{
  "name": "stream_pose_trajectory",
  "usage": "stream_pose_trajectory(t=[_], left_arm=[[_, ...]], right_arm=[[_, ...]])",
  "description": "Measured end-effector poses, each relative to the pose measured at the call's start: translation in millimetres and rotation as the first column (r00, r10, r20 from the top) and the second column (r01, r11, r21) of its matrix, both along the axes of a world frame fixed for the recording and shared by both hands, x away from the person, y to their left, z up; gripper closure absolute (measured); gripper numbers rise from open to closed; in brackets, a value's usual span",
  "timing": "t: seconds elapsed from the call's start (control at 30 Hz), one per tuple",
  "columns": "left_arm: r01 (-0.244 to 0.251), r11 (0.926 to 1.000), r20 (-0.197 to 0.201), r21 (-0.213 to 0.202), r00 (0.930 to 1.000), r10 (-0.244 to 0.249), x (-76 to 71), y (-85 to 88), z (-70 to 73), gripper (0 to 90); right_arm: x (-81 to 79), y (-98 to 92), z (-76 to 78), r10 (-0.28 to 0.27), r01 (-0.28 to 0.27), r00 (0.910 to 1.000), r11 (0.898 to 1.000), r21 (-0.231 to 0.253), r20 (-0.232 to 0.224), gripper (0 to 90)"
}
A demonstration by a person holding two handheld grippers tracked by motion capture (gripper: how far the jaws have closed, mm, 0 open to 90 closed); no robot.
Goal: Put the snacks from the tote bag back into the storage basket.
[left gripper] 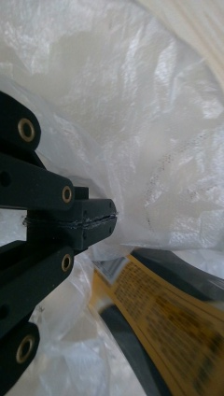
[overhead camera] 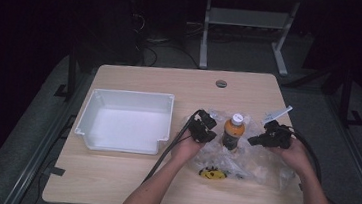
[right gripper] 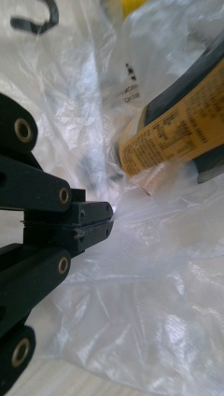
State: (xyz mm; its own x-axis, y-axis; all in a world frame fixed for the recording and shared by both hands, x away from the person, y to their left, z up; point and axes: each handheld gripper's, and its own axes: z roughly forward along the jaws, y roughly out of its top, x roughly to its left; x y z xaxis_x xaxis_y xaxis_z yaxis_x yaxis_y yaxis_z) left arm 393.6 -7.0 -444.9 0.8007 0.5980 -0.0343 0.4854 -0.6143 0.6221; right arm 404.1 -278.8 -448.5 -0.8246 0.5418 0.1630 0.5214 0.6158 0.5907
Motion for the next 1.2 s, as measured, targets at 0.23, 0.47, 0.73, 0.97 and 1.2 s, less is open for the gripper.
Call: stream_pose_trajectory(t=[0.23, 0.47, 0.73, 0.97, 1.2], left_arm=[[-0.011, 0.9999, -0.010, 0.012, 0.9999, 0.012, -2.6, 3.3, -11.8, 90.0], [-0.009, 0.9999, -0.010, -0.008, 0.9999, 0.009, -6.8, 6.0, -11.5, 88.0], [0.038, 0.9976, 0.018, -0.058, 0.9992, -0.037, -22.1, 15.4, 16.4, 77.0], [0.083, 0.9932, 0.023, -0.082, 0.9964, -0.081, -38.9, 24.5, 33.5, 70.7], [0.120, 0.9879, 0.018, -0.098, 0.9927, -0.119, -53.3, 37.9, 43.0, 67.5]], right_arm=[[-4.7, -5.1, -12.9, -0.032, 0.033, 0.9989, 0.999, 0.039, -0.035, 89.5], [-6.0, -4.3, -12.1, -0.035, 0.036, 0.9988, 0.998, 0.044, -0.034, 83.7], [-21.8, -9.9, 17.5, -0.063, 0.057, 0.9952, 0.996, 0.073, 0.075, 62.0], [-42.4, -13.1, 39.0, -0.048, 0.031, 0.9904, 0.990, 0.136, 0.129, 50.7], [-47.9, -9.6, 46.3, -0.027, 0.006, 0.9907, 0.988, 0.155, 0.133, 44.7]])
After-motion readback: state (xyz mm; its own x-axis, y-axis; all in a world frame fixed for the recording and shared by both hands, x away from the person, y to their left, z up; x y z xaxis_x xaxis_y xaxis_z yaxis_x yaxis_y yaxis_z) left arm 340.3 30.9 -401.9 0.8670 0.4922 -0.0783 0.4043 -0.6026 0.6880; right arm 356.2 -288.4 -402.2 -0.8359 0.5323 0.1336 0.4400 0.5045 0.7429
